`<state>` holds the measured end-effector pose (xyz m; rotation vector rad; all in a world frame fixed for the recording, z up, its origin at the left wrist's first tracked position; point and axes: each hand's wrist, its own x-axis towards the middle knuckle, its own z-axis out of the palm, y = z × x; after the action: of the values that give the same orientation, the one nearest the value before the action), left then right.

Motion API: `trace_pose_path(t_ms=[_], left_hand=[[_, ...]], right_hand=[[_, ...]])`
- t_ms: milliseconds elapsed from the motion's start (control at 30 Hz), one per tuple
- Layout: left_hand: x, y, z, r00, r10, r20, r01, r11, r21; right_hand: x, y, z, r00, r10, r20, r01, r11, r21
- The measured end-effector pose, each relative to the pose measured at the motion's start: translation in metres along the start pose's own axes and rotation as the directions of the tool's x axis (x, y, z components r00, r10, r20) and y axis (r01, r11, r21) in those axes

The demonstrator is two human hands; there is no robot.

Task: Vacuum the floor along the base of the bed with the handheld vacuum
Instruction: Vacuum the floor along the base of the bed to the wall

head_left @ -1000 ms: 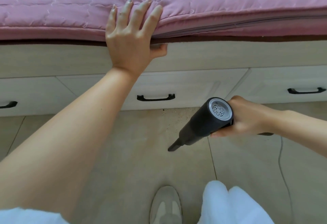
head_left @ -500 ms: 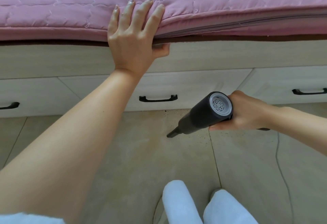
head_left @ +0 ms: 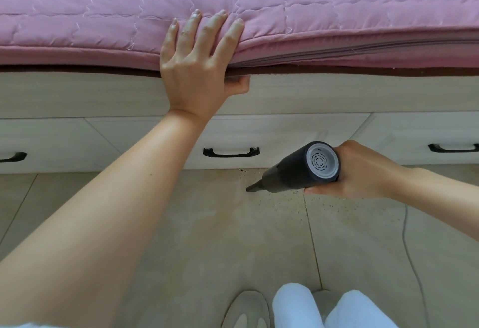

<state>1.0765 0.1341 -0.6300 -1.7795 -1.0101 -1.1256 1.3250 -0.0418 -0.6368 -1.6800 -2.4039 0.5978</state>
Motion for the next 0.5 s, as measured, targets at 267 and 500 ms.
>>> trace_pose_path(t_ms=[267,500], left_hand=[[0.0,0.0,0.0,1.0,-0.002,0.002,0.002,1.0,0.009],[-0.001,0.001,0.001,1.0,-0.008,-0.022,0.008,1.0,0.006]], right_hand=[[-0.012,0.001,-0.005,0.999,-0.013,0.035,0.01,0.997,0.082],[-0.02,-0.002,-0.011,0.997,-0.02,0.068,0.01,0.988,0.153]])
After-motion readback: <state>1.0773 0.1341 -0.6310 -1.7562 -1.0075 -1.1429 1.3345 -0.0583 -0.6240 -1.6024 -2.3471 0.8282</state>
